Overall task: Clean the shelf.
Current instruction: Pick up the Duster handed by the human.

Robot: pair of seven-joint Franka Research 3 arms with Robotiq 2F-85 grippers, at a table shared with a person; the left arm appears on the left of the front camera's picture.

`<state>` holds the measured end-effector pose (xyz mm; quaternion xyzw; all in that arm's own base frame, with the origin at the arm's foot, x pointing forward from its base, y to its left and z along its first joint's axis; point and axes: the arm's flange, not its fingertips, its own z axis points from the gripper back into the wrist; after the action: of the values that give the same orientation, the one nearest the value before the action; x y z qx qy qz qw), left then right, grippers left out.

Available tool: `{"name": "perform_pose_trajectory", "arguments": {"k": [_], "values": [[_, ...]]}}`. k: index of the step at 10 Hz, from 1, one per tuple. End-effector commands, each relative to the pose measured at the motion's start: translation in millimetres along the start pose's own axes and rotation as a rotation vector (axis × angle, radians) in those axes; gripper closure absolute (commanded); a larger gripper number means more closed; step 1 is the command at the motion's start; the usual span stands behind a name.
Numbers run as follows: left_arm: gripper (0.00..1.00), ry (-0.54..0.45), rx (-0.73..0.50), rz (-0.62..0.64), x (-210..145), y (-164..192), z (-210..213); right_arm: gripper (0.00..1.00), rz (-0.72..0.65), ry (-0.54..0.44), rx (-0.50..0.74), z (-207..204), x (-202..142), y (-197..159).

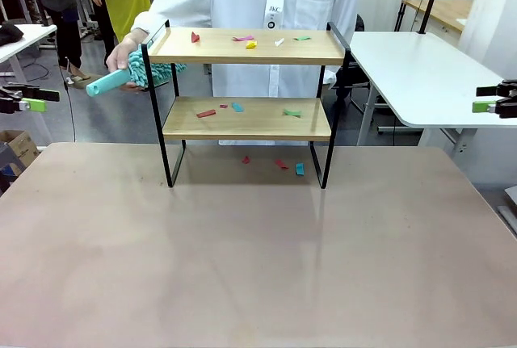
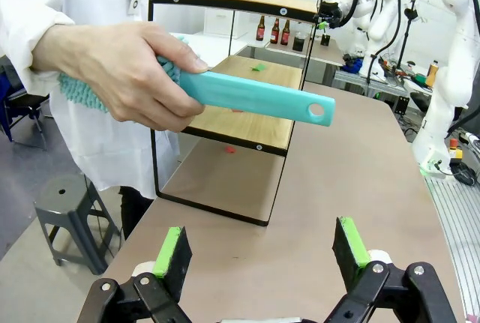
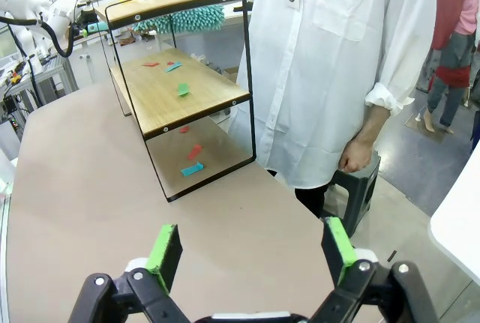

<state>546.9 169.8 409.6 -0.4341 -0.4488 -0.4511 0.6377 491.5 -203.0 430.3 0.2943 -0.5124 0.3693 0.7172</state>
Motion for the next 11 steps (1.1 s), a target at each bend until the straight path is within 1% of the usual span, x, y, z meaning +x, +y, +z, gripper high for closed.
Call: {"name": "perform_pose_trajectory", "arguments": {"k": [1, 5, 6, 7, 8, 10, 11], "values": [[0.00, 0.000, 0.002, -0.003, 4, -1, 1, 0.00, 0.003, 0.000, -0.001, -1, 1, 0], [0.00, 0.000, 0.000, 0.000, 0, 0, 0, 0.00, 0.003, 0.000, -0.001, -1, 1, 0], [0.00, 0.039, 0.040, 0.075, 21, -5, -4, 0.00, 0.003, 0.000, -0.001, -1, 1, 0], [0.00, 0.096, 0.135, 0.108, 48, -13, -9, 0.00, 0.003, 0.000, -0.001, -1, 1, 0], [0.00, 0.151, 0.236, 0.145, 83, -27, -23, 0.00, 0.003, 0.000, -0.001, -1, 1, 0], [0.00, 0.222, 0.355, 0.133, 135, -57, -56, 0.00, 0.003, 0.000, -0.001, -1, 1, 0], [0.00, 0.283, 0.388, 0.106, 157, -75, -74, 0.00, 0.003, 0.000, -0.001, -1, 1, 0]]}}
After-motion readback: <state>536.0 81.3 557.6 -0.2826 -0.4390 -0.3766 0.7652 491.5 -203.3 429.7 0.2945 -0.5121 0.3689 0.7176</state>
